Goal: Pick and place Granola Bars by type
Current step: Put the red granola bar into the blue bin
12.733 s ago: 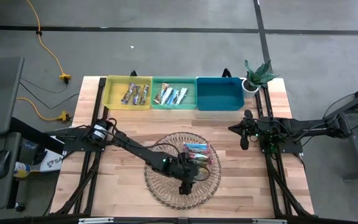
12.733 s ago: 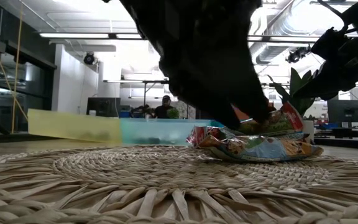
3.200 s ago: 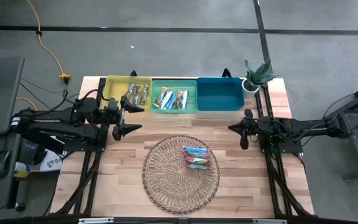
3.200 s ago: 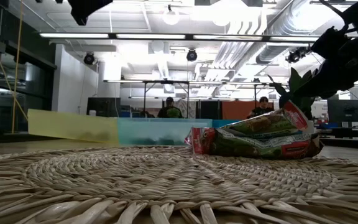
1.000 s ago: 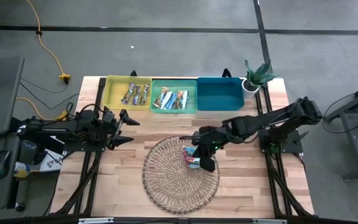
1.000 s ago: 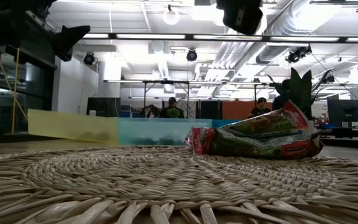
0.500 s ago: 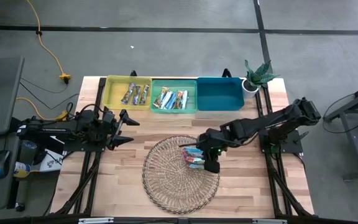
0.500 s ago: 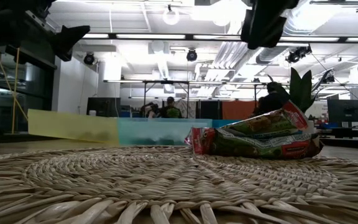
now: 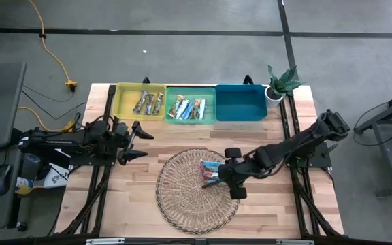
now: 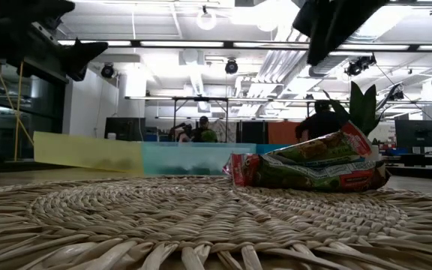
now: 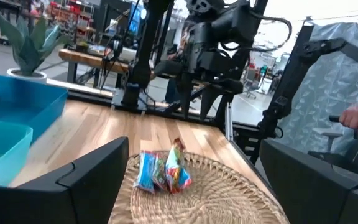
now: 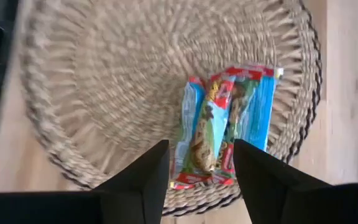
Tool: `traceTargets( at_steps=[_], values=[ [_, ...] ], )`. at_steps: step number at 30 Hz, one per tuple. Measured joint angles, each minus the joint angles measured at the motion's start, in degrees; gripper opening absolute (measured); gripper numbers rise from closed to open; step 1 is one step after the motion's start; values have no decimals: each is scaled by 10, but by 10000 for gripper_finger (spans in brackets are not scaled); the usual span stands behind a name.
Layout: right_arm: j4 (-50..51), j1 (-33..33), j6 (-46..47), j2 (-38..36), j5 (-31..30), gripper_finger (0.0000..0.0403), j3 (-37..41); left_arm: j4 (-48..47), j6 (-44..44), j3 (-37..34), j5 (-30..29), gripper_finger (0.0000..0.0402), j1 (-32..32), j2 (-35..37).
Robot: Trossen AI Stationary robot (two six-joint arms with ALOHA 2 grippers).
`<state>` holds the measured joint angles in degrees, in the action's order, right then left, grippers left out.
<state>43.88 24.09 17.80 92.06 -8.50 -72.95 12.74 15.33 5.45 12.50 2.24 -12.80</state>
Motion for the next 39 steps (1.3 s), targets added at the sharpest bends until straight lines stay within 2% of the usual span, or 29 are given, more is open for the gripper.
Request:
traceTargets(
  at_steps=[7, 12, 22, 34, 39],
  values=[
    [0, 5, 25, 73, -1, 173, 0, -47, 0, 0, 0, 358, 0, -1],
    [0, 3, 35, 99, -5, 192, 0, -79, 0, 0, -1, 358, 0, -1],
    [0, 3, 53, 102, -28, 201, 0, -118, 0, 0, -2, 358, 0, -1],
    [-4, 3, 52, 103, -29, 201, 2, -118, 0, 0, -2, 358, 0, -1],
    [-16, 4, 55, 104, -16, 201, 27, -118, 0, 0, -2, 358, 0, -1]
  ],
)
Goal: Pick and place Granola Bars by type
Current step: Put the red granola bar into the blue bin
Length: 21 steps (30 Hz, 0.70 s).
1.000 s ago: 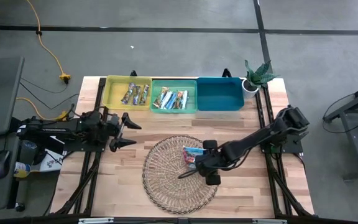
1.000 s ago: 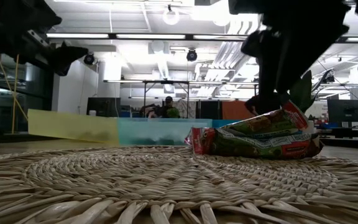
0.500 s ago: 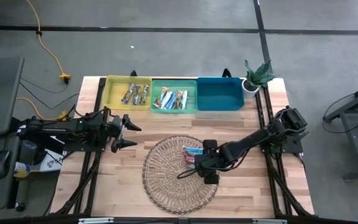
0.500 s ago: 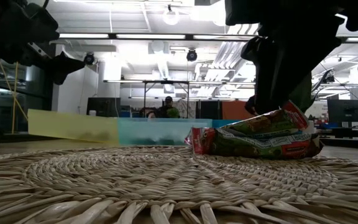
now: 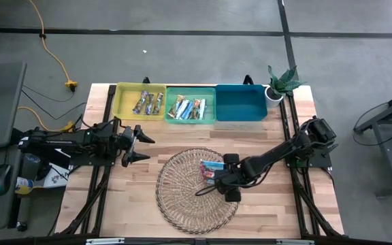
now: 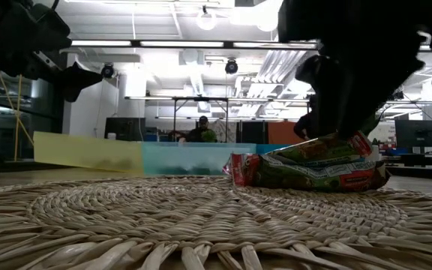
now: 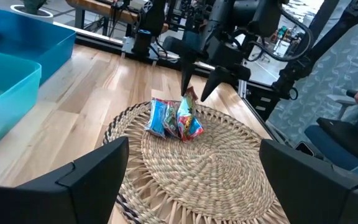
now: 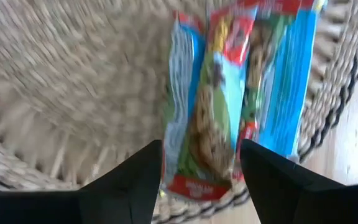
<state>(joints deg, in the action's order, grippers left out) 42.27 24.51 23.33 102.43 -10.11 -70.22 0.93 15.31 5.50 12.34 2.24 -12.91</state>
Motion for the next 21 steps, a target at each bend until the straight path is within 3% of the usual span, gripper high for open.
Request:
traceTargets(
  at_steps=[21],
  values=[
    [-36, 0, 7, 0, -9, 200, 46, -12, 0, 0, 2, 358, 0, 0]
  ],
)
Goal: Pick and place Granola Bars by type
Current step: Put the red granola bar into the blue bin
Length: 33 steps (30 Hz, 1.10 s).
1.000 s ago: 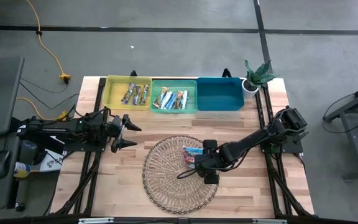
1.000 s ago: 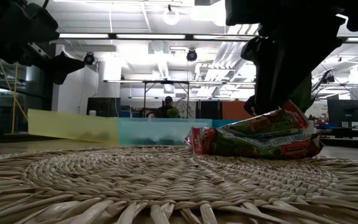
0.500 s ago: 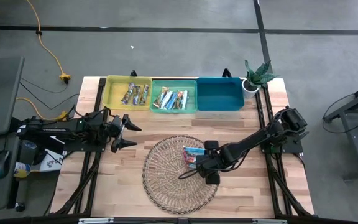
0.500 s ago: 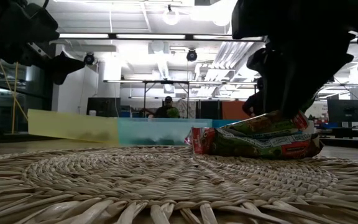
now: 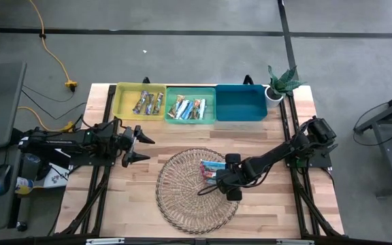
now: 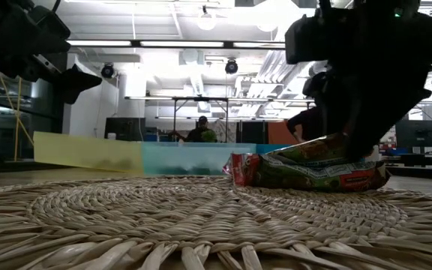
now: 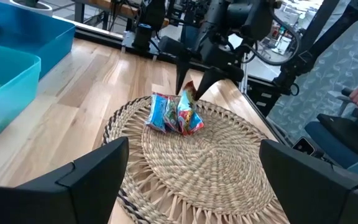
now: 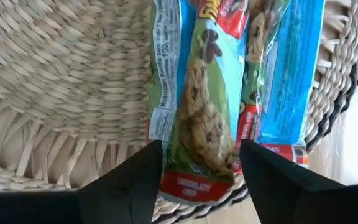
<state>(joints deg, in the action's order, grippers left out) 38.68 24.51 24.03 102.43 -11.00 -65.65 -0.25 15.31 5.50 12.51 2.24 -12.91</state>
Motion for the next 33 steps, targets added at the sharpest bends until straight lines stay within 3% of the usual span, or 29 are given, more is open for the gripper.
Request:
traceTargets(
  at_steps=[8, 22, 33],
  values=[
    [-8, -1, 0, 0, -22, 192, 0, 0, 0, 0, 0, 358, 0, 0],
    [-9, -1, 0, 0, -30, 106, 0, 0, 0, 0, -1, 358, 0, 0],
    [-12, -1, 17, 0, -42, 65, 0, 0, 0, 0, -2, 358, 0, 0]
  ],
)
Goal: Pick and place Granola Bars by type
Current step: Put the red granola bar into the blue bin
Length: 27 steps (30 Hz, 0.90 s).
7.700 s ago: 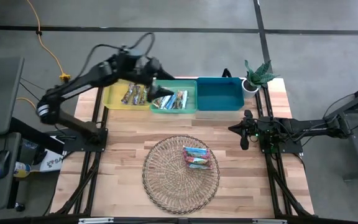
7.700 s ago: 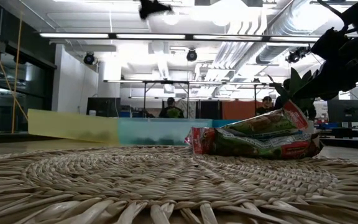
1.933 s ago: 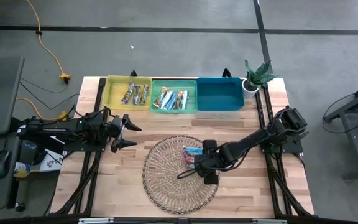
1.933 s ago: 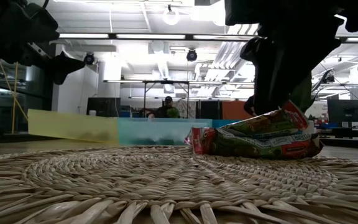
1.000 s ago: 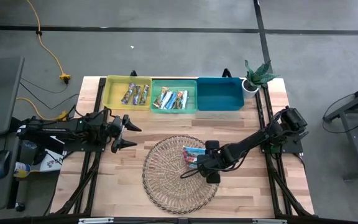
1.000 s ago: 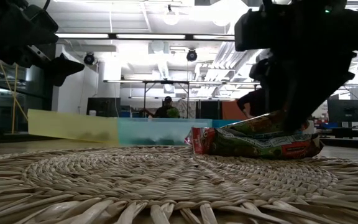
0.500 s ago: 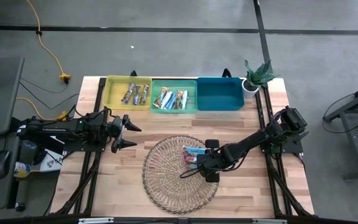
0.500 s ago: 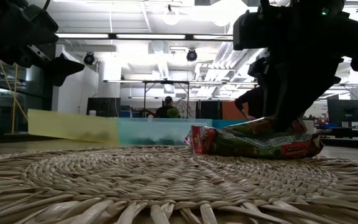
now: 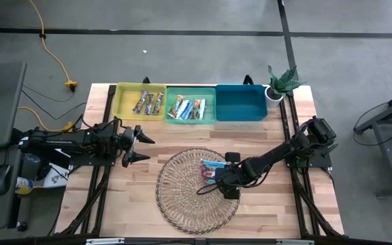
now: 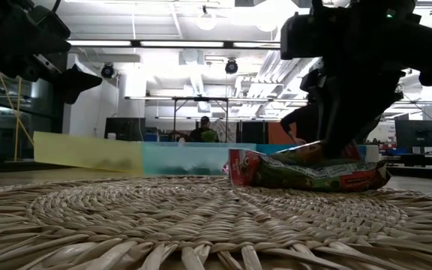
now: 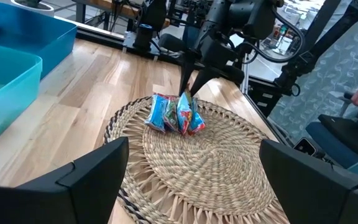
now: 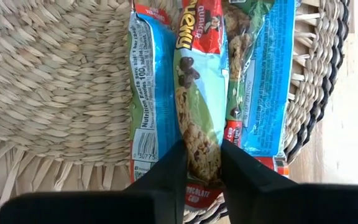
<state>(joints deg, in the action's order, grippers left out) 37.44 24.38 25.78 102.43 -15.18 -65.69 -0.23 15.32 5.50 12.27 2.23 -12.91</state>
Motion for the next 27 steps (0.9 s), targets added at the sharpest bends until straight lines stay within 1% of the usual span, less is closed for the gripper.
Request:
traceTargets(
  at_steps=[10, 15, 19, 22, 27],
  values=[
    [-33, 0, 25, -6, 0, 57, -5, 0, 0, 0, 0, 358, 0, 0],
    [-44, 0, 1, -6, -10, 57, -36, 0, 0, 0, 0, 358, 0, 0],
    [-45, -3, -25, -6, -9, 57, -77, 0, 0, 0, 1, 358, 0, 0],
    [-19, -8, -41, -6, -9, 57, -109, 0, 0, 0, 1, 358, 0, 0],
    [61, -20, -78, -6, -39, 57, -155, 0, 0, 0, 1, 358, 0, 0]
  ],
)
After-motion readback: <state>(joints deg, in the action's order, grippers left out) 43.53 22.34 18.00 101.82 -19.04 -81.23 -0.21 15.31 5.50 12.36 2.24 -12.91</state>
